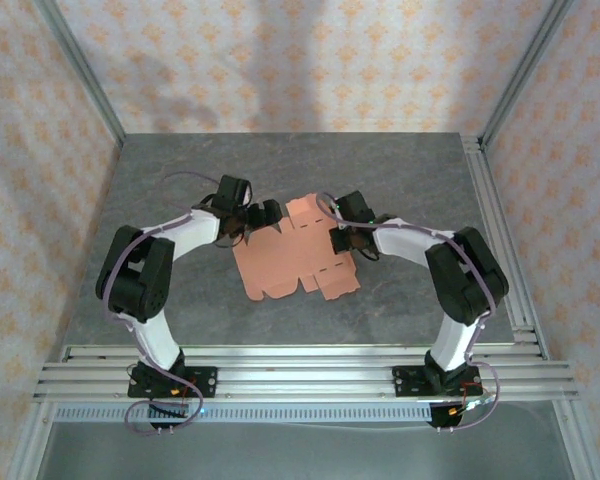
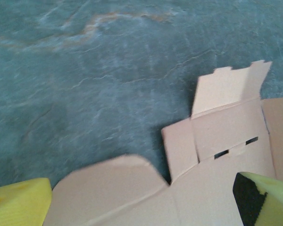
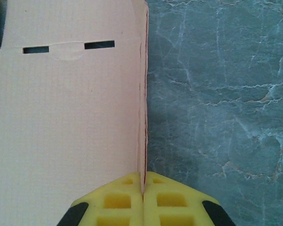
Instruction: Fold the paper box
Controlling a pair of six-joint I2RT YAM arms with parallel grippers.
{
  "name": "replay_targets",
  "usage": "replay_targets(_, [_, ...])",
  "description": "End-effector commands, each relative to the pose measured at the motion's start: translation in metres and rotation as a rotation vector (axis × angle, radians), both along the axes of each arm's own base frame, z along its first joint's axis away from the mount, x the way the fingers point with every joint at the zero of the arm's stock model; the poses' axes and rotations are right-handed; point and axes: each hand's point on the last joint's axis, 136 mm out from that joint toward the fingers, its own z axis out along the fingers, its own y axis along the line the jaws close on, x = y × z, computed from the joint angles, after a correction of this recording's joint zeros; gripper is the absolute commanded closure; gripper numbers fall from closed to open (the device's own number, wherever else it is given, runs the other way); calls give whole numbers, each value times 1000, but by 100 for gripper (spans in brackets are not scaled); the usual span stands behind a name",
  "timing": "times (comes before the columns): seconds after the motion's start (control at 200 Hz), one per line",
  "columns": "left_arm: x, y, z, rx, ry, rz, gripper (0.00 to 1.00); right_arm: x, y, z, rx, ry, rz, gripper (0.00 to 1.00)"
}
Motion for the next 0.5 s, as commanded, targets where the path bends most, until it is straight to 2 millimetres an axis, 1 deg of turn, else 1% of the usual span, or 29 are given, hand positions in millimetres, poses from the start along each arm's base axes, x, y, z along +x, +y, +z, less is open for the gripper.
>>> replay_targets(0.0, [4,-3,0,41,3,-104,2,0,7,17,57,-52,37,100])
replay_targets(0.12, [5,-5,-8,55,16,-138,3,-3,11,23,112,-71,55,100])
replay_targets(0.165, [8,-6,-4,53,3,-153,3,-5,14,25,135,-76,64,100])
replay_targets(0.175, [8,-7,-14,57,23,-157,3,-5,14,25,139,-78,66,100])
replay_targets(0.195, [7,-7,-18,57,34,-163,4,-5,15,26,149,-80,70,100])
replay_targets(0.315, [11,-15,-23,29,46,-197,6,-6,17,30,173,-85,76,100])
replay_targets(0.375, [11,-23,-22,-11,49,-217,10,-6,15,30,172,-85,69,100])
replay_targets(0.496, [9,-32,-18,-70,47,-240,24,-4,12,27,158,-81,54,100])
